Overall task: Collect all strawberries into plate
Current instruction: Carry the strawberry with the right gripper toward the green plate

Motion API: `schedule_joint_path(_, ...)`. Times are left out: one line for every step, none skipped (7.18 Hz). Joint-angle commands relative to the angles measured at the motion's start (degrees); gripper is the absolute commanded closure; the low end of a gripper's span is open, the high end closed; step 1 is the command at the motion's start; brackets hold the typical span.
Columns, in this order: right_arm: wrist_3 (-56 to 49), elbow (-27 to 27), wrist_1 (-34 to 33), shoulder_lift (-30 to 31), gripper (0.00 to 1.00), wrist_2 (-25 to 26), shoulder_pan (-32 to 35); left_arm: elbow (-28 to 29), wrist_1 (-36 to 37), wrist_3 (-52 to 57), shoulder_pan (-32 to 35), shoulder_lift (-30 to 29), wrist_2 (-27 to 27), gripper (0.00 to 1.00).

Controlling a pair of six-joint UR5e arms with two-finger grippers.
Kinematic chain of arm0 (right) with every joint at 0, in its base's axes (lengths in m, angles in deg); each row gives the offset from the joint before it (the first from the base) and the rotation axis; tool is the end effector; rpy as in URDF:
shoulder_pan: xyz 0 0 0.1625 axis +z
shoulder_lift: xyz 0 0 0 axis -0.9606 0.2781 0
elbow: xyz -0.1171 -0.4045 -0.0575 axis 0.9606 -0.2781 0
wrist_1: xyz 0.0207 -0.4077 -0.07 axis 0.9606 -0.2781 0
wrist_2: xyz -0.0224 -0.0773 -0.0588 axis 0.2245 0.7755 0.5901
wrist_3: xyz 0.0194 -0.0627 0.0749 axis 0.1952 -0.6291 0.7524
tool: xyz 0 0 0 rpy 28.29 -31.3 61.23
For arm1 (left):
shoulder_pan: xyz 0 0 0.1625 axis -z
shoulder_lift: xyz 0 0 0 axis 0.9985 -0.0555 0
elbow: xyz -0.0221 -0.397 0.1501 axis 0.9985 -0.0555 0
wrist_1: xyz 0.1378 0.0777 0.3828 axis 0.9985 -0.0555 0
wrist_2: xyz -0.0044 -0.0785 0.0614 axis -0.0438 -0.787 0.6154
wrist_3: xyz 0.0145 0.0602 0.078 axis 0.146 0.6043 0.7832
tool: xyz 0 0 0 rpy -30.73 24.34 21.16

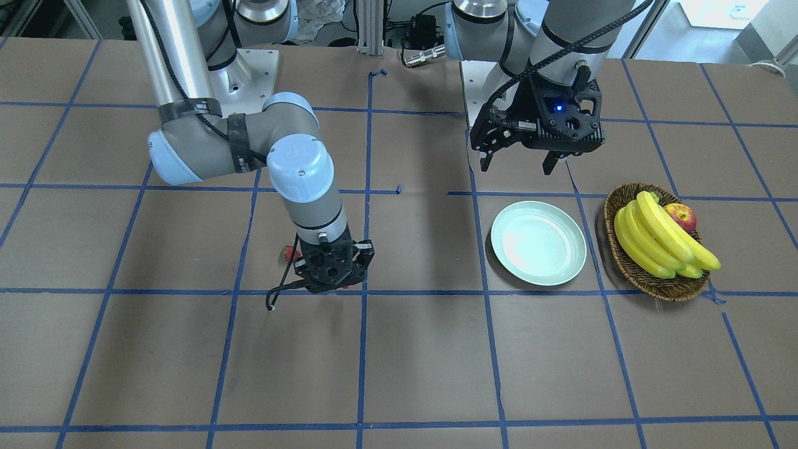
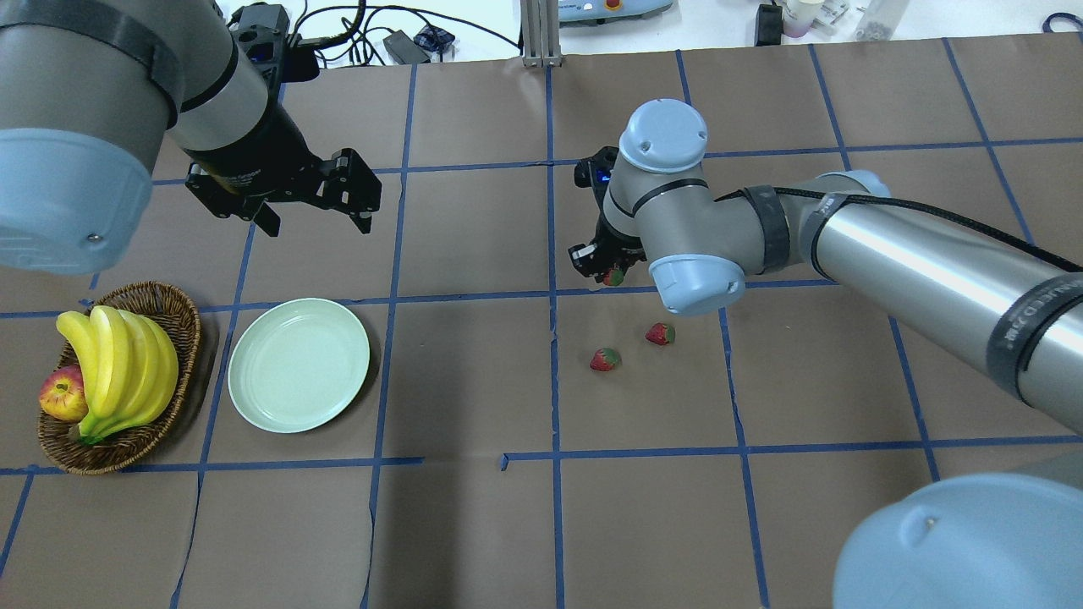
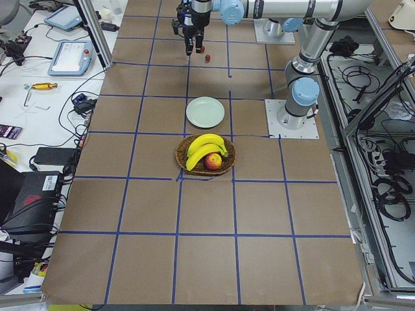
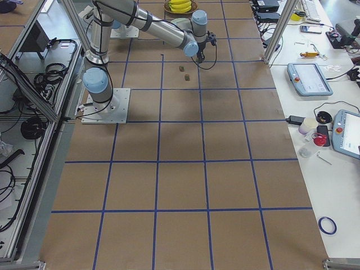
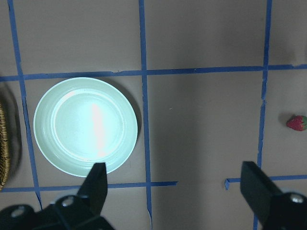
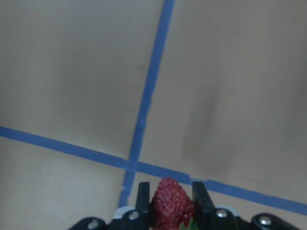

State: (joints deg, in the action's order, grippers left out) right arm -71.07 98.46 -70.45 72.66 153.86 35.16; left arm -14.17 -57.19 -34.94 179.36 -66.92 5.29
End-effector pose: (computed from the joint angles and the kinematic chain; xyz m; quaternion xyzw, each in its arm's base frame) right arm 0.3330 -0.5311 0.2330 -0.1042 0.9909 -0.0623 0.0583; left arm -0.1563 -0.4732 0.4694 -0.0086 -0.9994 0.0322 0.0112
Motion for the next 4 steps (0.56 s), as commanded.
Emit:
schedule_joint_path(13.4, -2.2, -0.7, -3.2, 0.97, 0.0, 7.7, 0.1, 0.0, 0.0, 0.0, 0.1, 0.1, 0.00)
schedule_joint_path(16.1, -3.2, -2.4, -5.9, 0.95, 0.0, 9.7, 0.1, -0.1, 0.0, 0.0, 0.1, 0.1, 0.00)
schedule_joint_path(17.6, -3.6, -2.6, -7.1, 0.85, -0.1, 10.4, 0.1, -0.1, 0.0, 0.0, 0.1, 0.1, 0.00)
schedule_joint_path(18.3, -3.8, -2.7, -7.1, 0.41, -2.1, 10.4, 0.0, -0.1, 0.0, 0.0, 0.1, 0.2, 0.00)
